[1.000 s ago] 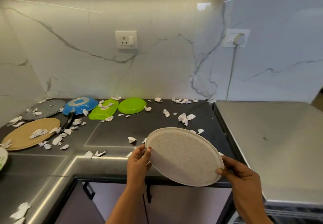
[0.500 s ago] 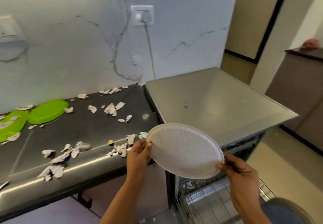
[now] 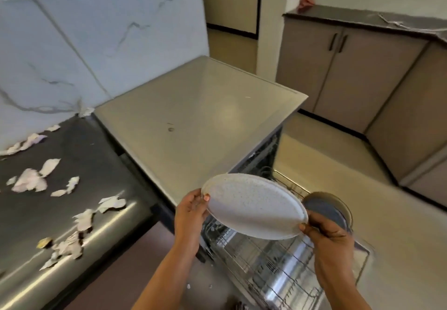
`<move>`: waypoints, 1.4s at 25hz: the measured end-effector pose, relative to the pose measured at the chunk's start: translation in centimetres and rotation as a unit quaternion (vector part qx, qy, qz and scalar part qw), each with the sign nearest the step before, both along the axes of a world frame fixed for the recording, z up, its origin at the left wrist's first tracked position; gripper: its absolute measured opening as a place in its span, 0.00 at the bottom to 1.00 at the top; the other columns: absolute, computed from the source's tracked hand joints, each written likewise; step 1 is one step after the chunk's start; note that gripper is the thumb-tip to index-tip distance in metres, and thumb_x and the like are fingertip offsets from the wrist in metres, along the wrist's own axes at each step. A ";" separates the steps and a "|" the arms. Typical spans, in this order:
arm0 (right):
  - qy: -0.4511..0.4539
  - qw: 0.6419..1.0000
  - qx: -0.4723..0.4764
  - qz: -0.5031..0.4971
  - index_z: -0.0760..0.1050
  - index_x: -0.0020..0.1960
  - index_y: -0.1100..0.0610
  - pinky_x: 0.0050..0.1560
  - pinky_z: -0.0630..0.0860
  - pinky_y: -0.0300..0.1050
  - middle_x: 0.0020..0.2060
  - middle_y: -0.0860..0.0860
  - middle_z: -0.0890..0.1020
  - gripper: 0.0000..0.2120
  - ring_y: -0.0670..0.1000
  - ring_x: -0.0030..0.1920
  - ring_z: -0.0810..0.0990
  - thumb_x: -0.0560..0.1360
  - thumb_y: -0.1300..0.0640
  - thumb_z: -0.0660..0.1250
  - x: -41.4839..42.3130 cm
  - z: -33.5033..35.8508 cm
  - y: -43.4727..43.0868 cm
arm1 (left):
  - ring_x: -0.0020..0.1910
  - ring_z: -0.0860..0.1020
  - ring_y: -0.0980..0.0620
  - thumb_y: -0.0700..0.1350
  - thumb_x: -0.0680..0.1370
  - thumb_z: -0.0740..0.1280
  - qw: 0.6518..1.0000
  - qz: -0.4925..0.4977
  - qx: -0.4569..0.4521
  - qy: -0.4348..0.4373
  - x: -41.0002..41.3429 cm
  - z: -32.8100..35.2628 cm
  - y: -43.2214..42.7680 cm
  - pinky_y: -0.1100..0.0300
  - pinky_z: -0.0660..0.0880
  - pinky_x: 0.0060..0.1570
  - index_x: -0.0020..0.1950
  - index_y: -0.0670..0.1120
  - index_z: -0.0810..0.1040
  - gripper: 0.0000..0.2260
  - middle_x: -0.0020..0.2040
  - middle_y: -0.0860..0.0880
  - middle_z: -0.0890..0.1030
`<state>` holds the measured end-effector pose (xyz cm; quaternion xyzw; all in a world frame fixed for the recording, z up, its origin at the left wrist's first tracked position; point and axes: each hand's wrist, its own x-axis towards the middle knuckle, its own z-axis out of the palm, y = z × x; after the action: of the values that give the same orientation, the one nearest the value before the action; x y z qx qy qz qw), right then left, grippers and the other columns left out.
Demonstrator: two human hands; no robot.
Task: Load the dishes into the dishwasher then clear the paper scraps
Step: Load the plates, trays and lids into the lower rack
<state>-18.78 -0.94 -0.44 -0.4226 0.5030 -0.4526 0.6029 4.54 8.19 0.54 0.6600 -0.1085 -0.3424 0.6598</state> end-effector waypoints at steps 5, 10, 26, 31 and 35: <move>0.040 0.993 0.045 -0.102 0.82 0.44 0.56 0.52 0.76 0.44 0.37 0.46 0.85 0.16 0.53 0.47 0.81 0.67 0.75 0.68 -2.5 -3.1 -0.2 | 0.53 0.80 0.48 0.38 0.77 0.65 0.994 -0.106 0.039 -0.004 -1.6 -4.6 -4.6 0.52 0.77 0.53 0.52 0.47 0.80 0.07 0.50 0.47 0.83; 0.082 0.980 0.059 -0.169 0.84 0.35 0.47 0.43 0.79 0.32 0.35 0.45 0.85 0.23 0.41 0.38 0.81 0.66 0.76 0.68 -5.5 -7.1 -1.0 | 0.55 0.80 0.49 0.38 0.77 0.65 0.977 -0.199 0.080 0.023 -4.0 -9.8 -8.0 0.53 0.76 0.55 0.51 0.48 0.79 0.07 0.51 0.49 0.83; 0.168 0.931 0.136 -0.295 0.83 0.45 0.51 0.45 0.77 0.31 0.31 0.37 0.82 0.16 0.46 0.42 0.80 0.66 0.70 0.71 -13.3 -30.7 -9.0 | 0.54 0.79 0.49 0.41 0.77 0.66 0.932 -0.306 0.176 -0.079 -12.7 -33.0 -20.5 0.47 0.76 0.58 0.49 0.54 0.78 0.08 0.48 0.53 0.81; 0.167 0.930 0.092 -0.316 0.82 0.50 0.57 0.50 0.78 0.39 0.30 0.40 0.82 0.16 0.43 0.39 0.80 0.65 0.71 0.71 -14.4 -34.1 -14.2 | 0.55 0.79 0.48 0.42 0.78 0.65 0.923 -0.322 0.167 -0.129 -14.5 -36.8 -25.7 0.47 0.76 0.57 0.59 0.47 0.78 0.11 0.53 0.51 0.81; 0.175 0.929 0.065 -0.319 0.82 0.47 0.55 0.46 0.77 0.37 0.35 0.46 0.83 0.15 0.44 0.39 0.80 0.64 0.70 0.71 -15.1 -36.0 -17.2 | 0.55 0.78 0.45 0.42 0.78 0.63 0.921 -0.324 0.159 -0.145 -15.5 -39.0 -29.2 0.45 0.76 0.57 0.60 0.47 0.77 0.11 0.54 0.49 0.81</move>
<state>-33.92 -18.09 -36.47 -0.2726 0.7369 -0.5064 0.3552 -10.91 -21.04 -38.43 0.7277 -0.3547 -0.4506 0.3762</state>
